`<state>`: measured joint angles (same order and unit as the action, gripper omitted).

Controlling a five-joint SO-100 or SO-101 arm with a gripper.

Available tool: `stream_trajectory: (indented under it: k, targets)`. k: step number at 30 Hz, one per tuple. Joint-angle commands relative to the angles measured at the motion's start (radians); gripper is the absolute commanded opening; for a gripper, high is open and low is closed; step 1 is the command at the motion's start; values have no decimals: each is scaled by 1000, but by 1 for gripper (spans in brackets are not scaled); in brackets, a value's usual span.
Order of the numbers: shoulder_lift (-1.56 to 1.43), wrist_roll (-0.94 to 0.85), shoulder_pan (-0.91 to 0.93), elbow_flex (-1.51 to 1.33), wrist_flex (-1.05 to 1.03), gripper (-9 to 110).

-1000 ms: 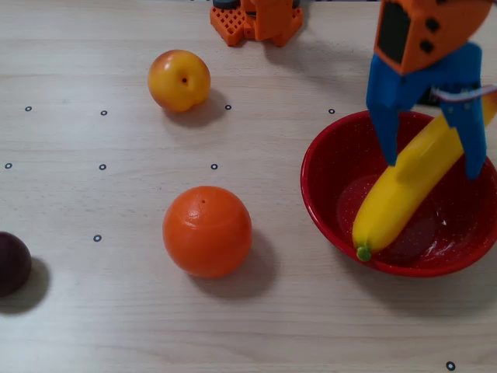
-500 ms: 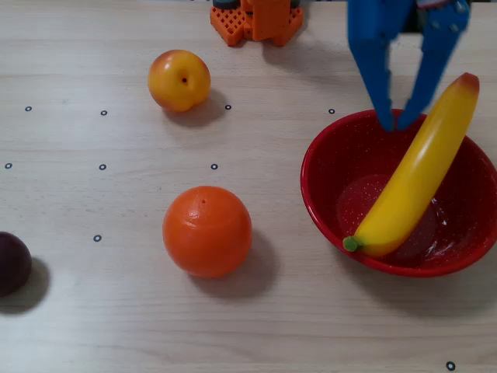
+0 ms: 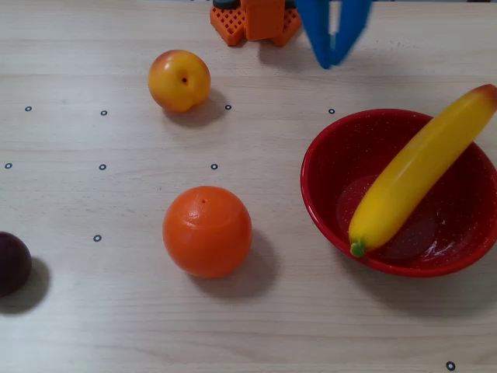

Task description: Put banana in the red bowl.

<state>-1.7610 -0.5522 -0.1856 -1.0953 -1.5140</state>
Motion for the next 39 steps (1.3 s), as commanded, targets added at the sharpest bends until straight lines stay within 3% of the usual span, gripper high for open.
stream_trajectory:
  k: [1, 9, 26, 39]
  targets:
    - [-201, 32, 29, -118, 104, 0]
    - [-515, 132, 110, -603, 288, 0]
    - [-991, 408, 164, -1308, 580, 0]
    - [-1385, 456, 160, -1787, 551, 0]
